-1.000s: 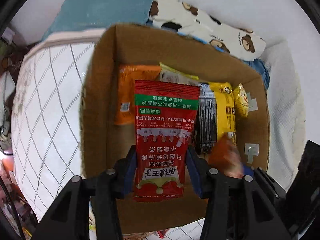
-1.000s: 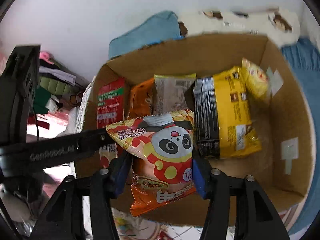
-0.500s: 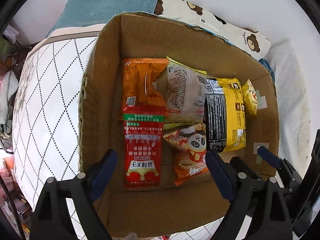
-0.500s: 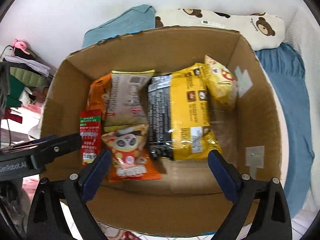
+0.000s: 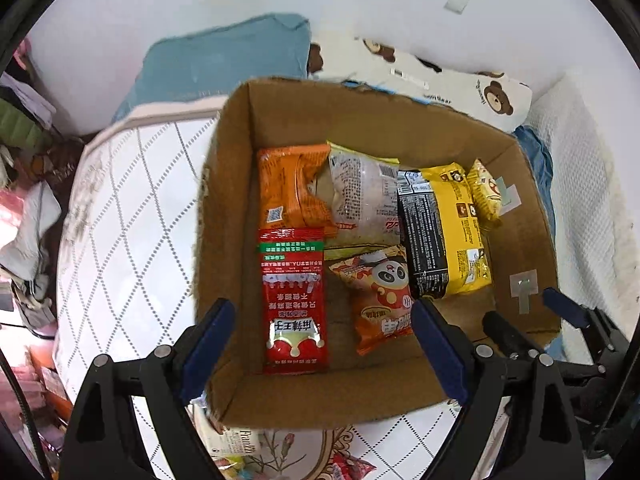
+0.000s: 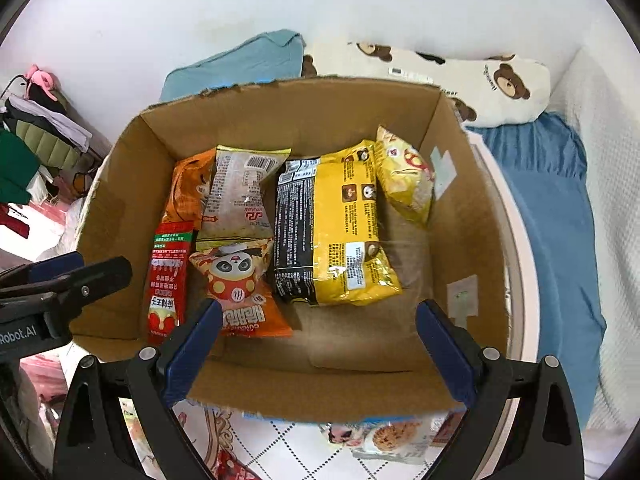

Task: Organize snacks
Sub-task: 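Carry both packets into the cardboard box and open both grippers, then move both open grippers back over the remaining snacks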

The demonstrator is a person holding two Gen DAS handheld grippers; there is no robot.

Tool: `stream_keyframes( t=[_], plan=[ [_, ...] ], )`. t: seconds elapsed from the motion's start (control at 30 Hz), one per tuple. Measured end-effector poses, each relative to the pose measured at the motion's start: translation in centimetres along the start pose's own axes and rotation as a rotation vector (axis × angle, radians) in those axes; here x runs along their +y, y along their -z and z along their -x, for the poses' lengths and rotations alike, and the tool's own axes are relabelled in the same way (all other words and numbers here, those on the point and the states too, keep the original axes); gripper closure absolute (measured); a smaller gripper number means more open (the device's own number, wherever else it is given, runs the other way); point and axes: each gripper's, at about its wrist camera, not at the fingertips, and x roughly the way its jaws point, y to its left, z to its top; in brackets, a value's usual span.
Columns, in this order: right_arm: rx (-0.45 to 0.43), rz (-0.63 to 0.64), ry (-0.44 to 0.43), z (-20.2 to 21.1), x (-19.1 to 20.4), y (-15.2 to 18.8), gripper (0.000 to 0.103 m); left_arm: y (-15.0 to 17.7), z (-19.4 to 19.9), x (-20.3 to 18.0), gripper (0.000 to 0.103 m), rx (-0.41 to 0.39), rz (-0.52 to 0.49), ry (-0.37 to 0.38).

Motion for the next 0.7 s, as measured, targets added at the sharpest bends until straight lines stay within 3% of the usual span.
stream_keyframes(
  t=[0.13,0.47,0.7],
  plan=[
    [-0.059,0.016,0.016,2.5,0.0,1.1,0.004,1.5,2.0,-0.3,0.013,-0.076,-0.015,-0.032],
    [-0.183,0.006,-0.016,9.1,0.1,4.2,0.004,5.6,7.7,-1.5,0.013,-0.229,-0.026,-0.012],
    [-0.185,-0.031,-0.054,10.9,-0.6,7.9,0.004,10.0,7.9,-1.5,0.013,-0.225,-0.008,-0.001]
  ],
)
